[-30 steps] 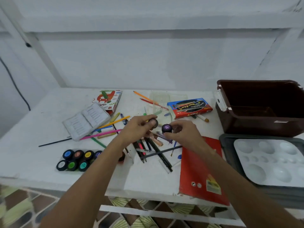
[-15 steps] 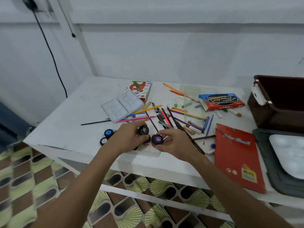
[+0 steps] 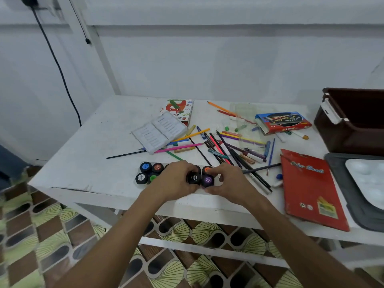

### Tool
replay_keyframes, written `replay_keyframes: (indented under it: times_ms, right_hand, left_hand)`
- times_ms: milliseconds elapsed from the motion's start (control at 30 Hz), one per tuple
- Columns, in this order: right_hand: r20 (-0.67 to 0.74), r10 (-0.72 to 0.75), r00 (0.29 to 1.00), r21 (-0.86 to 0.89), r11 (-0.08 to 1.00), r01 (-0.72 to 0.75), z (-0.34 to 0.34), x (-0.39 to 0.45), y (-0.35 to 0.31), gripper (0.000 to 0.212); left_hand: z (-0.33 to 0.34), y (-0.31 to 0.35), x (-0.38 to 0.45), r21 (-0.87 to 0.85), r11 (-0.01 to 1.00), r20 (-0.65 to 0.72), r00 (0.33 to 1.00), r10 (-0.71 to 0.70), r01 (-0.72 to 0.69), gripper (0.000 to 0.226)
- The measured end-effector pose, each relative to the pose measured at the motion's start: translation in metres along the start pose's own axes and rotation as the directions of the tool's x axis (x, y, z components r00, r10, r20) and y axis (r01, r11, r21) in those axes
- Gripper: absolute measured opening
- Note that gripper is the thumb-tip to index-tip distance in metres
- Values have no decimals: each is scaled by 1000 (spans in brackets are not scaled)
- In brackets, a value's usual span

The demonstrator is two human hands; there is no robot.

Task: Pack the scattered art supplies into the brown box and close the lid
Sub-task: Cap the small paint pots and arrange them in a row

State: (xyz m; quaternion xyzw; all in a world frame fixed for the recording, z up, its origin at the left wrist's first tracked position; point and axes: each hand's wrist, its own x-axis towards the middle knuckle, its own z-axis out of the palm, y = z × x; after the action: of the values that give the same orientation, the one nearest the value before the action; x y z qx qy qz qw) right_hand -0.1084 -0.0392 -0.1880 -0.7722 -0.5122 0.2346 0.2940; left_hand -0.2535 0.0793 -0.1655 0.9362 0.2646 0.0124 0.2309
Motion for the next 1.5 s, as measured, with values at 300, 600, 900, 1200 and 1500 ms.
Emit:
replay_keyframes:
  times_ms: [300,600,900,1200,1500]
  right_hand:
    - [0,0,1000,-115,993,0,-8,16,-2,31]
    - [254,23,967,-310,949,59,-17,39,-9,42]
    - [329,-87,940,-386,896,218,-24,44,-15,42]
    - [359,-98,928,-504,816,281,-19,44,-17,42]
    - [260,-92,961,-270,949,164,-14,40,-17,41]
  left_hand:
    - [-7,-13,15,5,999,3,999,-53,53,31]
    - [-12,-4,34,90,996,104,994,-15,6,36]
    - [-11,-11,33,4,1000,106,994,-25,24,30]
    - [-28,-24,20,11,996,97,991,-92,91,21]
    - [-25,-27,3,154,978,113,981,-156,138,35]
